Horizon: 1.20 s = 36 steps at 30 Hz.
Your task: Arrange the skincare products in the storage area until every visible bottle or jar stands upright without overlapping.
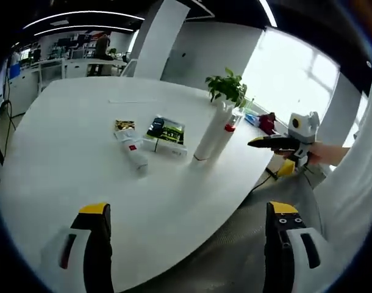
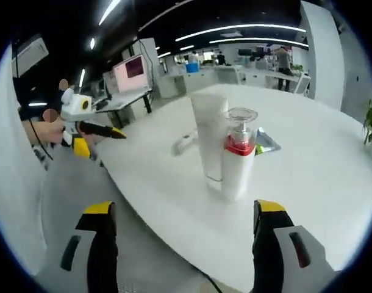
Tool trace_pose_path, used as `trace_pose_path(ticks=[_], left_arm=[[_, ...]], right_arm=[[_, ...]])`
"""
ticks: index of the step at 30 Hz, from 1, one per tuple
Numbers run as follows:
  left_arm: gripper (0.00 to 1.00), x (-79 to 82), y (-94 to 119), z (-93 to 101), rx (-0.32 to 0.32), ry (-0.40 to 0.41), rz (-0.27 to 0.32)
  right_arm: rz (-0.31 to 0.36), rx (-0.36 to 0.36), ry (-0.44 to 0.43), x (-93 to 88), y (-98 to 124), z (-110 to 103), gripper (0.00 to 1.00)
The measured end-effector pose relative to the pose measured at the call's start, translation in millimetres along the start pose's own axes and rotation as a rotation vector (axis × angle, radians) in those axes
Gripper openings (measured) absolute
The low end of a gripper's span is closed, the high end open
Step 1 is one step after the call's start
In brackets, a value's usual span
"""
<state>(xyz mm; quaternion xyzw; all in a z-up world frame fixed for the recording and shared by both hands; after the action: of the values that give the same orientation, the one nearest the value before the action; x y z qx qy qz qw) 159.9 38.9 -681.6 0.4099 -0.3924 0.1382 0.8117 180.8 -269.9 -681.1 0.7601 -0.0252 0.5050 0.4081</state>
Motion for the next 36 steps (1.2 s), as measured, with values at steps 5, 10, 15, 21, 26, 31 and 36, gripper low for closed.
trace_pose_path(ticks=[5,10,15,21,26,31,36], left_arm=[[0.98,-4.9,7.9,-10.1,0.0,0.024,0.002],[0.99,0.3,5.9,-10.7,0.02,0.026,0.032],[0.97,2.7,4.5,-9.6,0.021,0.097,0.05],[0.99,2.3,0.1,-0.3,0.041,0.089,0.024],[0.99,8.6,-3.2,-5.4,0.044,0.127,0.074],[0.99,20.7,-13.7,-13.8,0.067,0.117,0.098],[0.83,30.8,-23.8,-20.3,0.085,0.075,0.066]], right_arm=[[-0.018,-0.02,0.007,-4.7,2.8,-11.0,0.93],[-0.018,-0.022,-0.005,-7.3,7.2,-8.7,0.93],[-0.015,-0.016,0.017,-3.6,14.3,1.1,0.93],[0.004,-0.019,-0.003,-5.5,16.0,13.6,0.92],[0.012,-0.017,0.001,-5.9,14.7,13.2,0.92],[0.019,-0.03,-0.027,-13.4,17.0,14.6,0.91],[0.035,-0.058,-0.07,-17.3,19.8,19.8,0.91]])
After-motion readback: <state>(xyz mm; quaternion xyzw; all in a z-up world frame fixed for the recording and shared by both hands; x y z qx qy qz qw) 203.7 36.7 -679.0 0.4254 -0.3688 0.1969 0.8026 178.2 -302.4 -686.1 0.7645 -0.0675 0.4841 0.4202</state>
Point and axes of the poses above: the point that each gripper's makers call its tool centre point, and the gripper's own axes: y roughly backward along the fingers, z roughly to its right, x roughly out of its top, the point moved 7 cm from there along y, roughly backward along the fingers, and after that the axes turned 2 degrees about -z, right-handed, at the moved point
